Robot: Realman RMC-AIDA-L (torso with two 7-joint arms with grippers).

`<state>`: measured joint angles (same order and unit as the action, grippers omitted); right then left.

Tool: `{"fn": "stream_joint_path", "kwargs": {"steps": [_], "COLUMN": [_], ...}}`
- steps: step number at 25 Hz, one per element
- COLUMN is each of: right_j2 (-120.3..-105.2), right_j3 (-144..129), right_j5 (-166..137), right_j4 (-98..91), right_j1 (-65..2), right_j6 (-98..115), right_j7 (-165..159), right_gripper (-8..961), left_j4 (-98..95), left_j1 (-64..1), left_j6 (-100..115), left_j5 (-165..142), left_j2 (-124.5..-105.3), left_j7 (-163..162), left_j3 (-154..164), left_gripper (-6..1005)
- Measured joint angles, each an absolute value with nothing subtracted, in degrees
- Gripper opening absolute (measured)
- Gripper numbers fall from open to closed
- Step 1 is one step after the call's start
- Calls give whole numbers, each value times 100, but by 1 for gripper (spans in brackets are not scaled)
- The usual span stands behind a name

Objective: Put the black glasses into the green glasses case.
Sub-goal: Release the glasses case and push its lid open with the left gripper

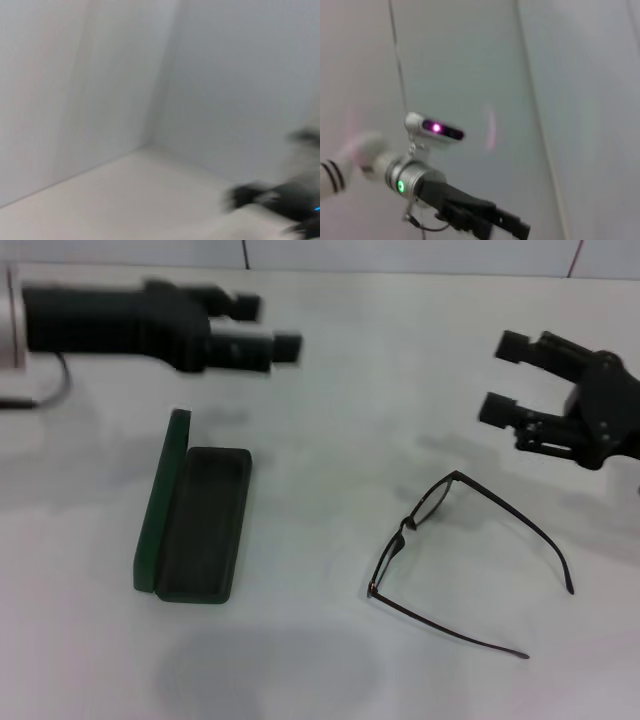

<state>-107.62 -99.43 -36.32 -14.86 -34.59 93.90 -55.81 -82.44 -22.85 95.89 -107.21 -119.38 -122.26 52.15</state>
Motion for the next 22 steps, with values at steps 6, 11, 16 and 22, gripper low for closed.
{"fn": "stream_joint_path", "kwargs": {"steps": [6, 11, 16, 22], "right_j2": [-10820, -10890, -10865, -10889], "right_j3": [-9758, -9646, -9644, -9642], "right_j5": [-3600, -3625, -3626, -3625], "right_j4": [-1565, -1568, -1531, -1542], "right_j1": [-2980, -2839, -2937, -3050], "right_j6": [9417, 9364, 9258, 9081], "right_j7": [-5445, -5348, -5341, -5341], "right_gripper": [834, 833, 832, 831], "left_j4": [-10384, -10386, -10281, -10109], "left_j1": [-2187, -2060, -1980, -1912], "left_j6": [9223, 9141, 9120, 9104], "left_j5": [-12852, -13746, -14391, -14720], "left_j2": [-11987, -11982, -11992, -11992], "left_j7": [-15006, -15658, -15939, -16059], "left_j3": [6237, 6675, 6903, 7114], "left_gripper": [857, 820, 801, 785]}}
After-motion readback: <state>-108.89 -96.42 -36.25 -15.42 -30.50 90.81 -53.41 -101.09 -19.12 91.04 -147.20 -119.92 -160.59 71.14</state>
